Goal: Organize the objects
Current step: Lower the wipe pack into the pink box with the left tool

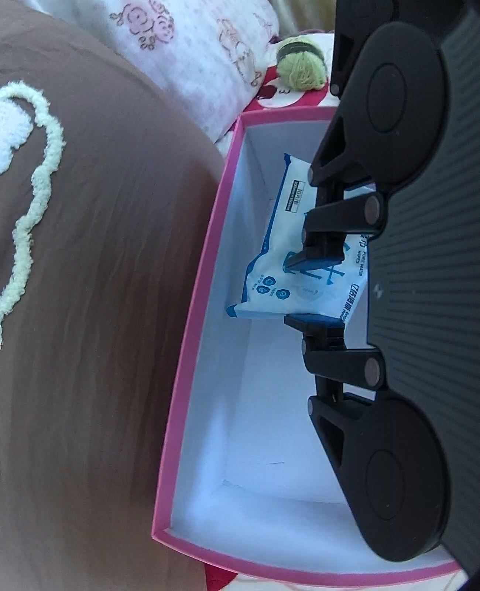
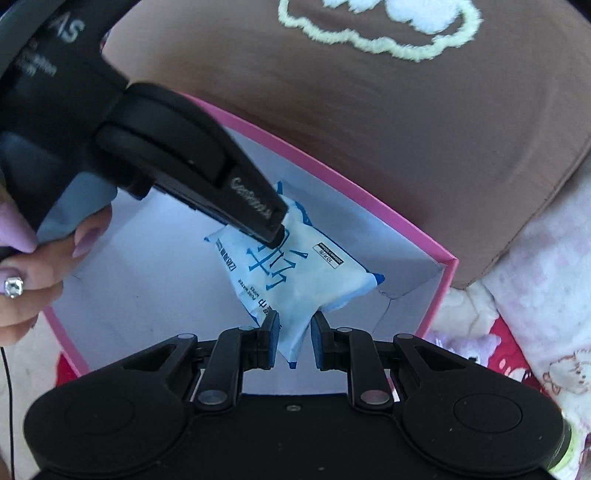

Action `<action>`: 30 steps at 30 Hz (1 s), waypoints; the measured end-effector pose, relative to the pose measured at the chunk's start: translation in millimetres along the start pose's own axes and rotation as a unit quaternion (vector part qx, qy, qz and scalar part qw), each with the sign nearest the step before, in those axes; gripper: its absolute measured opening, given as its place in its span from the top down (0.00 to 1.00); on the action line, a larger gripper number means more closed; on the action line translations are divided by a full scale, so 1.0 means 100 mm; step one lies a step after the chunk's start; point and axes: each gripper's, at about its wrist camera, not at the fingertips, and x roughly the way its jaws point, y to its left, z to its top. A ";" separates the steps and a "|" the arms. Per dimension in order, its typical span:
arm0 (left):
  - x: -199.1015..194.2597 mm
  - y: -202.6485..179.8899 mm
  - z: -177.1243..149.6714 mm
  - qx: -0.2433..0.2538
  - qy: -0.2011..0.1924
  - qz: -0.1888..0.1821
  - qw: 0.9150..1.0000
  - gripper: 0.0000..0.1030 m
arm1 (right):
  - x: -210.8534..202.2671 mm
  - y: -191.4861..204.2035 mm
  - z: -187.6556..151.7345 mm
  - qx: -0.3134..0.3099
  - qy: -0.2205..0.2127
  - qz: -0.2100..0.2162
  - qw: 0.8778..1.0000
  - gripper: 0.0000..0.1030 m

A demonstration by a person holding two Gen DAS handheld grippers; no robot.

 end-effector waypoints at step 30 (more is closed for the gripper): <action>0.33 0.23 -0.17 -0.080 -0.004 -0.035 0.996 0.85 | 0.51 0.28 -0.02 -0.055 0.070 -0.128 0.988 0.84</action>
